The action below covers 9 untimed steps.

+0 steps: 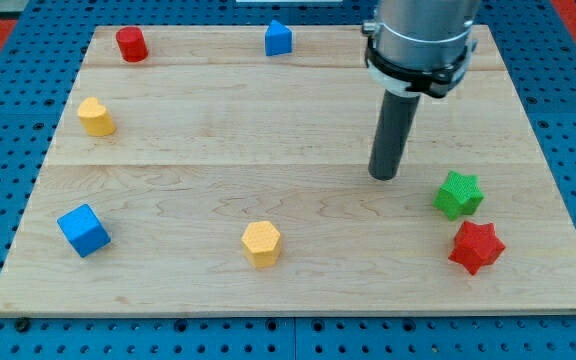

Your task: Slightly push the yellow hexagon towards the top of the board

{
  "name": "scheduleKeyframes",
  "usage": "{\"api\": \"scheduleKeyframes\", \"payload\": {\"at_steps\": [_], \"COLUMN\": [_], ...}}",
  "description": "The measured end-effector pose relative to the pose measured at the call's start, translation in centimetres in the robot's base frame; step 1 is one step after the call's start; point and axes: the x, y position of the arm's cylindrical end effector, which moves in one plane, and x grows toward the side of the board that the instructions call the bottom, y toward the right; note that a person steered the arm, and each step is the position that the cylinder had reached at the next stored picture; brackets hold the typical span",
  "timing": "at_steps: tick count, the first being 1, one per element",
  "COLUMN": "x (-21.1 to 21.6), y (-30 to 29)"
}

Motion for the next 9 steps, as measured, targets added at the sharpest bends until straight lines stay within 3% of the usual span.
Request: {"api": "scheduleKeyframes", "payload": {"at_steps": [2,3,6,7,9], "x": [0.0,2.0,14.4,14.1,8.5], "y": [-1.0,-1.4,-7.2,-10.8,-10.7]}}
